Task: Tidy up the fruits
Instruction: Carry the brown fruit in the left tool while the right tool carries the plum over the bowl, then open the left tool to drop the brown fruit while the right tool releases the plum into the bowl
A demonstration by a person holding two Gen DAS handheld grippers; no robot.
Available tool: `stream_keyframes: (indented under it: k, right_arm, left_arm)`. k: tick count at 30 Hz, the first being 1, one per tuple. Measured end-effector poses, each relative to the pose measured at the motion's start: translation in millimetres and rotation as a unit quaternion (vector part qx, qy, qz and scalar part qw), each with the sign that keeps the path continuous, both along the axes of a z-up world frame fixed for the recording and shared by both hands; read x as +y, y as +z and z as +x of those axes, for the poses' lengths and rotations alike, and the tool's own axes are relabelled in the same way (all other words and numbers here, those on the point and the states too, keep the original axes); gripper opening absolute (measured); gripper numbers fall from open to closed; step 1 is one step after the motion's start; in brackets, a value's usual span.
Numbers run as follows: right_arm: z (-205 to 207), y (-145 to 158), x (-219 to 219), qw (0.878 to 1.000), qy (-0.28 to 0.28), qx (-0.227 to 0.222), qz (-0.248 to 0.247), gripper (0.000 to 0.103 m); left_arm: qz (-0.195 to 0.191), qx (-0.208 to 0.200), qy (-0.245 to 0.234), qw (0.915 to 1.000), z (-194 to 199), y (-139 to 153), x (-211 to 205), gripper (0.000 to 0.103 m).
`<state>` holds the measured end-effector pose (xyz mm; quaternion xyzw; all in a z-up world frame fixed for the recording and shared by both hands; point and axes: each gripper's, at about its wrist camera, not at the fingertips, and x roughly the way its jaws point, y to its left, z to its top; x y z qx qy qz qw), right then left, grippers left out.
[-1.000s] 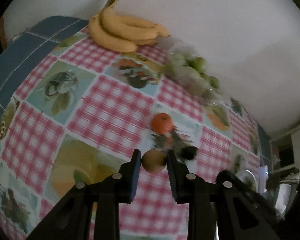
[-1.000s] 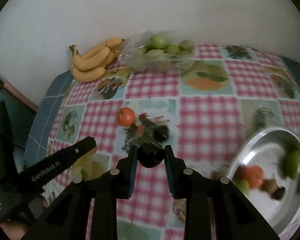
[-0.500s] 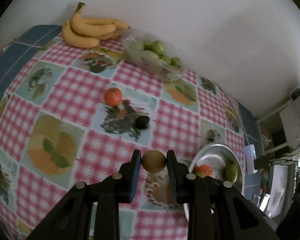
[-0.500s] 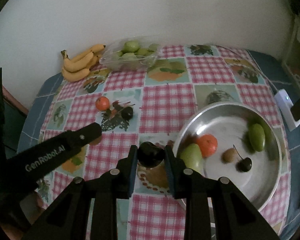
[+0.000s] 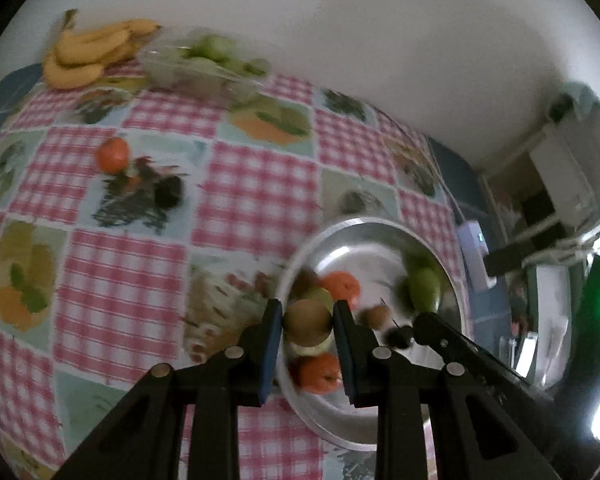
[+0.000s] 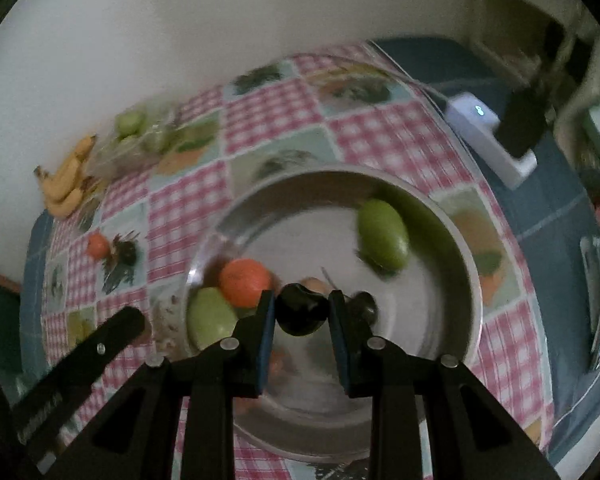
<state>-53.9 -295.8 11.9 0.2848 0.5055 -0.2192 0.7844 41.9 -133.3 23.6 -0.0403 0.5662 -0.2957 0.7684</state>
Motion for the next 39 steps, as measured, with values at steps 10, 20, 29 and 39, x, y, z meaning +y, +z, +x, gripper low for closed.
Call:
stream_keyframes:
  k: [10,20,29,39]
  right_arm:
    - [-12,-7,-14,1.000,-0.022,0.013,0.014,0.028]
    - [-25,-19,-17,0.998,-0.029,0.042,0.031,0.029]
    - [-27,-32,-17,0.996,-0.027,0.070,0.037,0.029]
    - [-25,-38,-19,0.995,-0.031,0.082,0.039,0.029]
  left_arm:
    - [0.016,0.025,-0.070,0.9971,-29,-16,-32,0.028]
    - [0.051,0.041,-0.120,0.9906,-57,-35,-56,0.028]
    - [0.084,0.035,-0.135,0.9866,-67,-49,-70,0.029]
    - [0.085,0.041,-0.129,0.9871,-63,-55,-71,0.029]
